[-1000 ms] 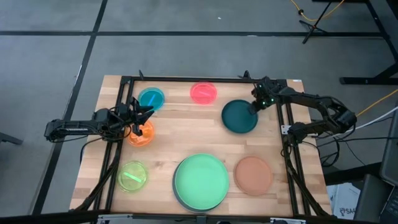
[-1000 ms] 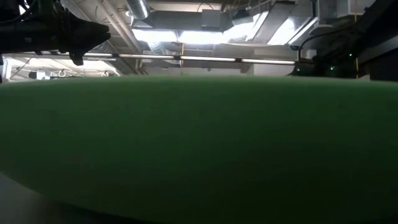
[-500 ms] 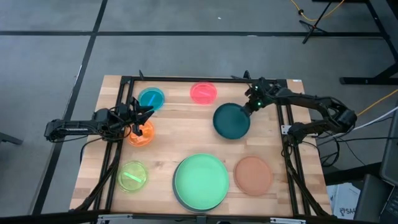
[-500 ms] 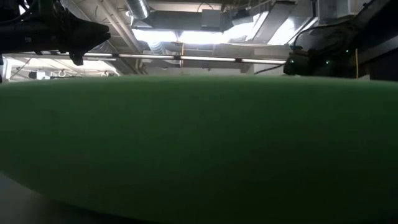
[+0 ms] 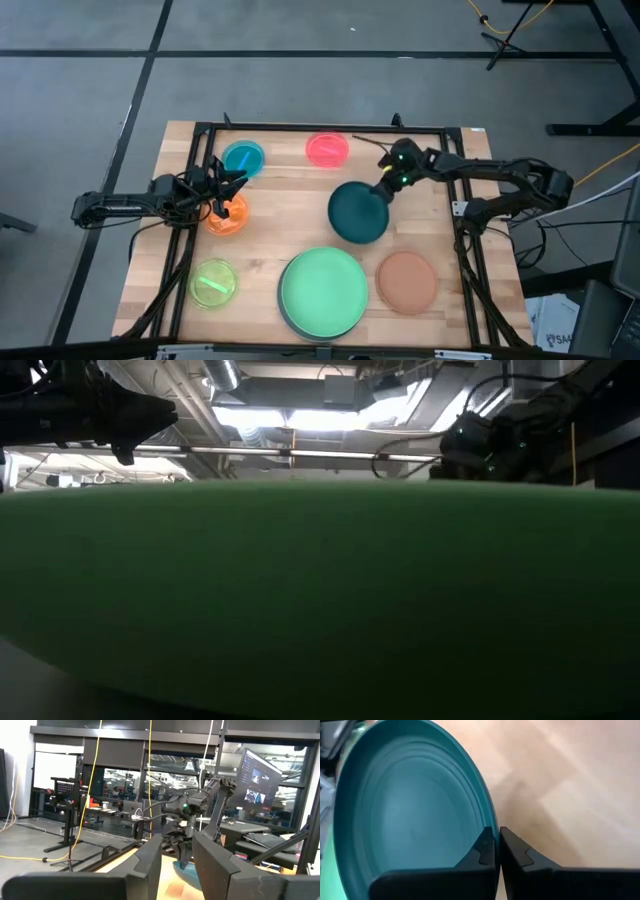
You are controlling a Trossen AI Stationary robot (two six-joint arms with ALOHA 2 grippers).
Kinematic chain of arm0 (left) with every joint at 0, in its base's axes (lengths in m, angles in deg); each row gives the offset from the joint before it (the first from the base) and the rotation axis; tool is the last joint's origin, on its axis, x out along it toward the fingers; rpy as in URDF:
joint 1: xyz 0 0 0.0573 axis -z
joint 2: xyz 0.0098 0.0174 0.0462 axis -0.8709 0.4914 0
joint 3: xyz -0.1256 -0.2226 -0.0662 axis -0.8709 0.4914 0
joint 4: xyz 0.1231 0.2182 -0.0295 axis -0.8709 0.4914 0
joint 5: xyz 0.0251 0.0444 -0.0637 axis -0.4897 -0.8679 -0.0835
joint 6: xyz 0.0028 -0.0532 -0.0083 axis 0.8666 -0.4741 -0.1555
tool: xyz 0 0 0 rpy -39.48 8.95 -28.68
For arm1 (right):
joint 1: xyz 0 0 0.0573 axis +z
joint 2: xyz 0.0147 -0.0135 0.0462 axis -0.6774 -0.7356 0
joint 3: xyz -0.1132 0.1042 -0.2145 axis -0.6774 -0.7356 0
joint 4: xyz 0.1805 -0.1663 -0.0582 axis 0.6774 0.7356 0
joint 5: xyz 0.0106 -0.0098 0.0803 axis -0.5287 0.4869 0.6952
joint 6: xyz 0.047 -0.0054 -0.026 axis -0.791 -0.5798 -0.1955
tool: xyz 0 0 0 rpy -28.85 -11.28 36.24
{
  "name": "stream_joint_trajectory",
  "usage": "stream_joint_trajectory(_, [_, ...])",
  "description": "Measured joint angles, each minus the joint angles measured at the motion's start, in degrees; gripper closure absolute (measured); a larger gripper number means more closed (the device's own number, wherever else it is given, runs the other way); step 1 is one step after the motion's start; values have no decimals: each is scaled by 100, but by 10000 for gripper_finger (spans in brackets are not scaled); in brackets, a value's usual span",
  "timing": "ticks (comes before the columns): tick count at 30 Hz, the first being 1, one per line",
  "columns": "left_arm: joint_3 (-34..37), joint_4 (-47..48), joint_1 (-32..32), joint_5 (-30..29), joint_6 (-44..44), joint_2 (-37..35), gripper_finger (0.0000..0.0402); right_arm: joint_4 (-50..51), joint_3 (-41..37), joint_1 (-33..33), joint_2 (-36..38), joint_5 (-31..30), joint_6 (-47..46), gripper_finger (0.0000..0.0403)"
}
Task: Stack plastic plates
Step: Stack the dark blue plate on top of the green plate
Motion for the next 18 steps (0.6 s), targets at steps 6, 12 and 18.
stream_joint_trajectory(6, [0, 0, 0, 0, 2, 0, 298, -512, 2, 862, 0, -5, -455, 402])
stream_joint_trajectory(12, [0, 0, 0, 0, 2, 0, 298, -1043, 2, 1719, 0, -167, -968, 402])
stream_joint_trajectory(18, [0, 0, 0, 0, 4, 0, 298, -1550, 2, 2521, -43, -766, -1343, 402])
